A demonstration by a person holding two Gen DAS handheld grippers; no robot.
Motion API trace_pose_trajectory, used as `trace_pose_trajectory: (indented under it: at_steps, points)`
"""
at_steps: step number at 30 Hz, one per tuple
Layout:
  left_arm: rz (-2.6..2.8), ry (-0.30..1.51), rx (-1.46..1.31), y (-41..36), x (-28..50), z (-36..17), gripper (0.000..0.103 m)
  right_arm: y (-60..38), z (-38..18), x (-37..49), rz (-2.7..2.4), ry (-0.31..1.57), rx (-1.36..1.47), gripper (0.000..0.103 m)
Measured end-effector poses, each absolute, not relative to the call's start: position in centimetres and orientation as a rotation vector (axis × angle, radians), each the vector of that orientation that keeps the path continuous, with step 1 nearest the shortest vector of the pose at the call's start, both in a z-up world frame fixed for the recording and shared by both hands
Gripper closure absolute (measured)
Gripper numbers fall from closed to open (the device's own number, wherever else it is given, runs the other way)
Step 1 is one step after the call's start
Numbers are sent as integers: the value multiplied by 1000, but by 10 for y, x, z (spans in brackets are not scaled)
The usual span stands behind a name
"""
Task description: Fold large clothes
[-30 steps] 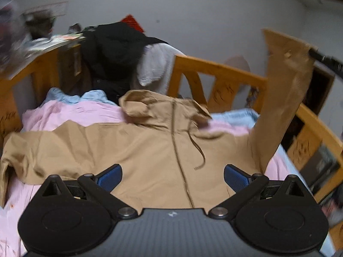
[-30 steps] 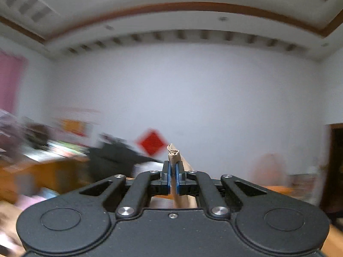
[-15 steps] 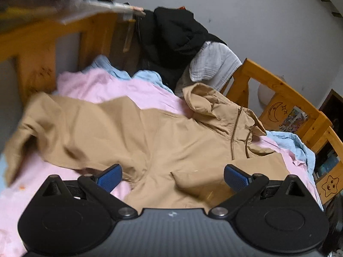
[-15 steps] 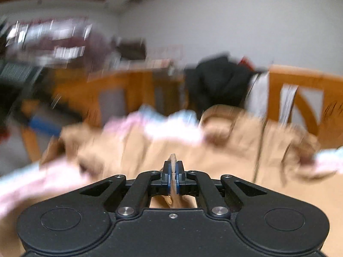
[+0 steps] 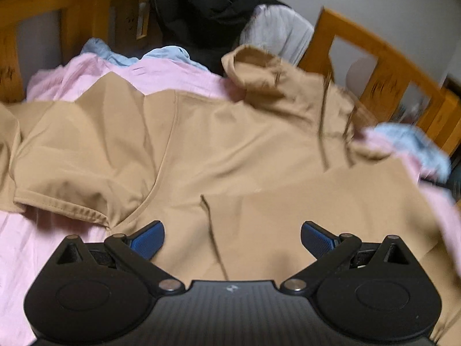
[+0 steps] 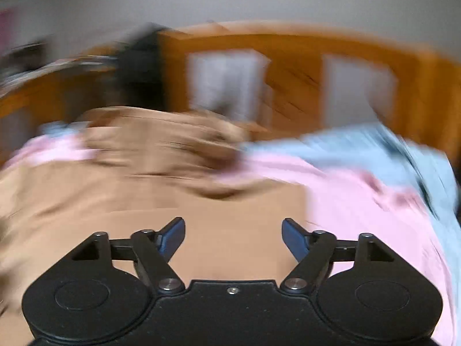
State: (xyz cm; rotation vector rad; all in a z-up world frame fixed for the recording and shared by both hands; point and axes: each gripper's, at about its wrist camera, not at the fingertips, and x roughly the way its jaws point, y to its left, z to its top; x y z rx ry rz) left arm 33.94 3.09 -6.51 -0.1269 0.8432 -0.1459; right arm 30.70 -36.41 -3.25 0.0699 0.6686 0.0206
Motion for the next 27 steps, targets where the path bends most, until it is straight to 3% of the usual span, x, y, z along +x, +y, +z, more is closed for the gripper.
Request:
trace_pose_trajectory:
  at_steps: [2,5,8,9,14,16,17,18,20,23,27]
  points:
    - [-113,849,-67,20,339,-73,1,-400,-52,345,-10,757,188,37]
    - [-90,851,-14,12,340,-79,1,-429,-78,382,-27,843,342,50]
    - [-87,840,16,7,339,-80,1,-437,-81,384,-42,822,405,100]
    - [-94,837,24,5,340,-79,2,-435,-73,380,-60,796,374,102]
    - [-82,870,149,-18,351,-92,1,-418,-46,371,-39,704,109,102]
    - [-68,864,145,-19,353,-96,1,-418,-66,383,-80,799,77,96]
    - [-68,865,129,-16,353,-95,2,-417,-72,385,-113,814,67,87]
    - [-69,868,110,-13,354,-93,3,-415,-74,382,-138,800,58,79]
    - [-81,855,72,-3,350,-87,3,-411,-67,360,-120,751,58,72]
    - [-90,805,10,17,340,-75,3,-395,-55,310,-60,669,-37,55]
    - [-74,759,-69,48,322,-57,3,-372,-79,279,-60,752,-224,55]
